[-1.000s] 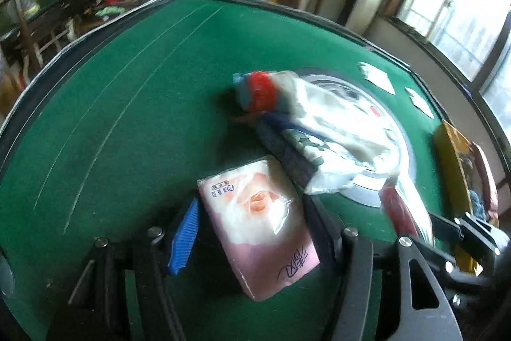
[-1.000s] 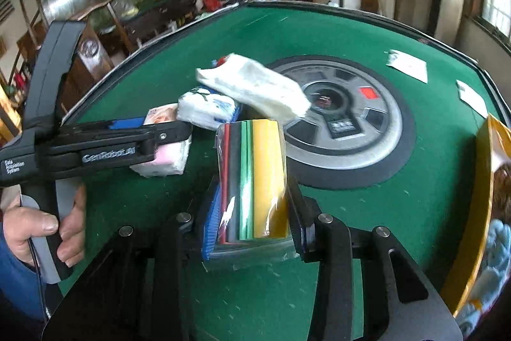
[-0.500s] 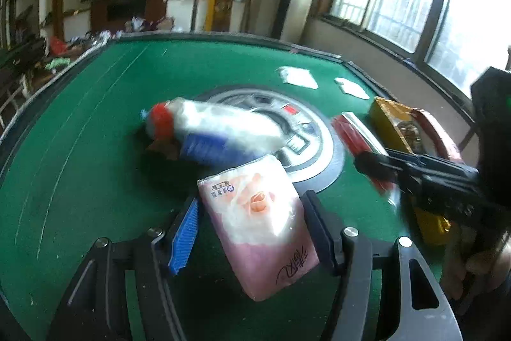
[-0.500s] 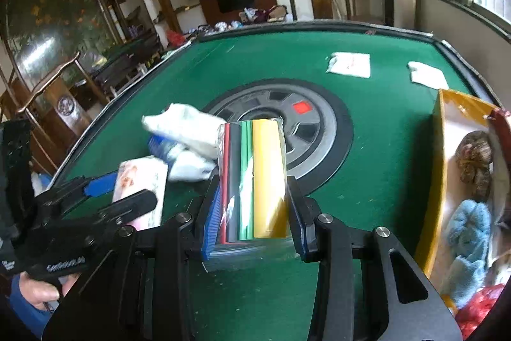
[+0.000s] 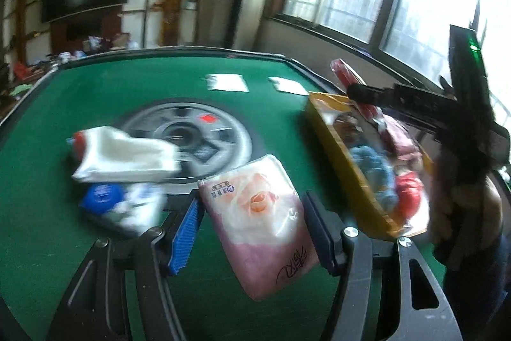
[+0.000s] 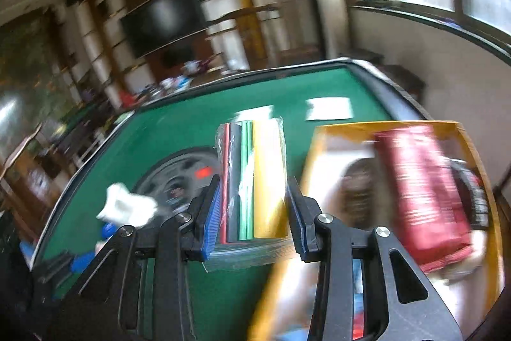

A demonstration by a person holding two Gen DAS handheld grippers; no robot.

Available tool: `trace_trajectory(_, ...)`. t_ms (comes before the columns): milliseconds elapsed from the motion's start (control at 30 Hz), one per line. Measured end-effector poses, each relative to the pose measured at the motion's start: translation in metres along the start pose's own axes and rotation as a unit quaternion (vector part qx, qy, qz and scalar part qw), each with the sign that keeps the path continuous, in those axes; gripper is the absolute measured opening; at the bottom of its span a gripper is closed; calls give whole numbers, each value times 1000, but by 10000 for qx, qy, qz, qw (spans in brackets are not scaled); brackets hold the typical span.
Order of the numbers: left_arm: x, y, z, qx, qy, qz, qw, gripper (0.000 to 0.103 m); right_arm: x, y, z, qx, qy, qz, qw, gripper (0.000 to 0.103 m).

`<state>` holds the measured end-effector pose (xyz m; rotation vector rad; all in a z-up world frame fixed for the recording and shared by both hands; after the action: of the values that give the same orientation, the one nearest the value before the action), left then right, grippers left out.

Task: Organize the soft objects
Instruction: 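Grasp the clear bag of coloured straws with the right tool and lower it into the box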

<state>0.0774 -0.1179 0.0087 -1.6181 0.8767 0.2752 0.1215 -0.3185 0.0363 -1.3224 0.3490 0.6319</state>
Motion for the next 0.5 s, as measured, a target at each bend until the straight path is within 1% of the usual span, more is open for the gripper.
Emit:
trace_trajectory(100, 8, -4, -35, 204, 197, 103, 9995, 63, -6, -4, -40, 367, 186, 62, 9991, 37)
trace_trajectory(167, 18, -10, -66, 375, 428, 160, 9983, 63, -14, -4, -64, 598, 371, 31, 9975, 37)
trace_trajectory(267, 30, -15, -101, 605, 595, 248, 9961, 63, -23, -1, -90, 749, 588, 73, 9954, 37)
trace_trajectory(300, 37, -17, -116, 632, 694, 310, 9951, 63, -26, 1, -100, 786, 697, 116, 9944, 37)
trace_trajectory(367, 48, -18, -131, 621, 847, 425, 9936, 64, -28, 5, -116, 808, 913, 221, 9923, 37)
trace_trajectory(433, 59, -15, -151, 625, 1041, 583, 9909, 64, -27, 8, -127, 870, 1051, 296, 9902, 37)
trace_trajectory(500, 70, -7, -168, 697, 1143, 709, 9885, 64, -26, 10, -138, 890, 1219, 383, 9878, 37)
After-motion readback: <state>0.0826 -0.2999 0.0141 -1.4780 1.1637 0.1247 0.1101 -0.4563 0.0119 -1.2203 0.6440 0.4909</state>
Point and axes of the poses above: each gripper's, at about its wrist camera, not at the fingertips, and x roughly the way its jaws point, z to its left, y to its underside, the point moved 6 cm from there along x, roughly the way its jaws point, and after that the axes turned 4 degrees about -x, right-handed, at the moved point
